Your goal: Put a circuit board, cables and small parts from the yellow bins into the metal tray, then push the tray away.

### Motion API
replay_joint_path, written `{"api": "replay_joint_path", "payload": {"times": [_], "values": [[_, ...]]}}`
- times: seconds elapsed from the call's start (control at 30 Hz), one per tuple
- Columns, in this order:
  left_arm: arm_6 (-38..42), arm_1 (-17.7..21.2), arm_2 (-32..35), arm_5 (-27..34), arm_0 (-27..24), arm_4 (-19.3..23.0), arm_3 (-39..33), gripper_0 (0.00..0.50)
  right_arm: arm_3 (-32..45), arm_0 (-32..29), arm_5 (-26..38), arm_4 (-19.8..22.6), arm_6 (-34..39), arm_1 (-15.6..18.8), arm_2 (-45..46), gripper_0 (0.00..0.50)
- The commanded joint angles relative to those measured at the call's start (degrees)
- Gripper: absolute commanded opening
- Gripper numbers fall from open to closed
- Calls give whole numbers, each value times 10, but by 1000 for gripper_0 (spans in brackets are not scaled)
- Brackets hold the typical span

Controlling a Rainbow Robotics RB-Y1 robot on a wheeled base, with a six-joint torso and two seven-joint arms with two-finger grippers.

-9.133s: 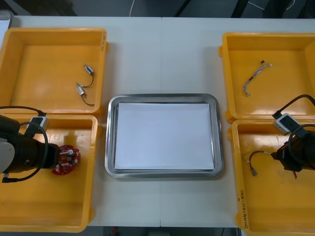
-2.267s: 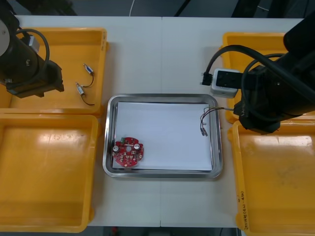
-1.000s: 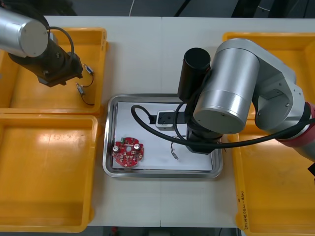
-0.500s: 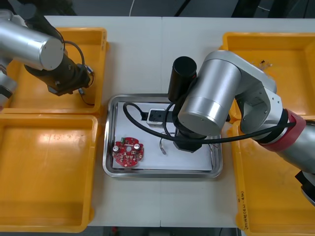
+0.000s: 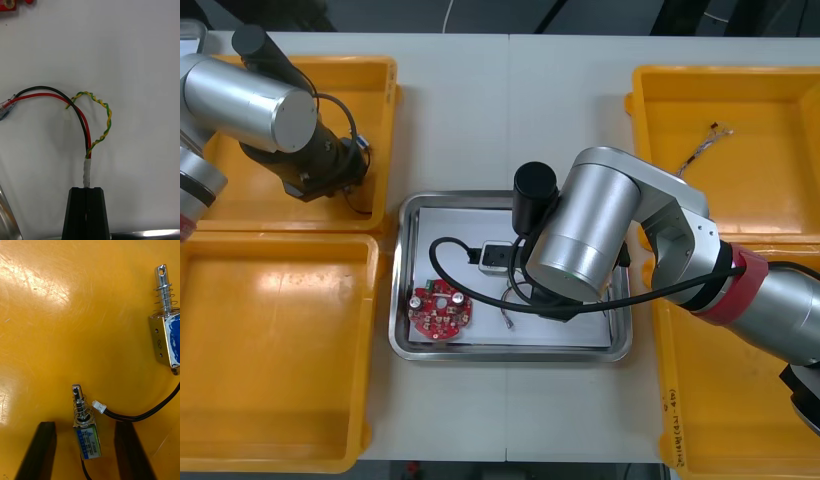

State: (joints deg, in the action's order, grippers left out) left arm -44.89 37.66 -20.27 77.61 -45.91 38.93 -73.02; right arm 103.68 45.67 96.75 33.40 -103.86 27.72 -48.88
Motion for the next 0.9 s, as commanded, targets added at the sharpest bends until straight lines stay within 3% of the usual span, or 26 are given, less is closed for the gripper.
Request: {"api": "replay_joint_path", "payload": {"times": [0.03, 0.1, 0.17, 0.67, 0.9], "values": [[65, -7, -12, -7, -26, -6, -3, 5, 6, -11, -5, -4, 16, -15, -5, 33], [65, -6, -12, -7, -25, -7, -3, 1, 6, -15, -4, -4, 16, -14, -5, 335], [65, -6, -12, -7, -26, -7, -3, 0, 6, -15, -3, -5, 17, -14, -5, 500], [63, 18, 15, -2, -26, 6, -12, 0, 35, -15, 12, -9, 29, -15, 8, 500], [60, 41, 53, 49, -26, 14, -42, 0, 67, -15, 69, -10, 31, -16, 55, 500]]}}
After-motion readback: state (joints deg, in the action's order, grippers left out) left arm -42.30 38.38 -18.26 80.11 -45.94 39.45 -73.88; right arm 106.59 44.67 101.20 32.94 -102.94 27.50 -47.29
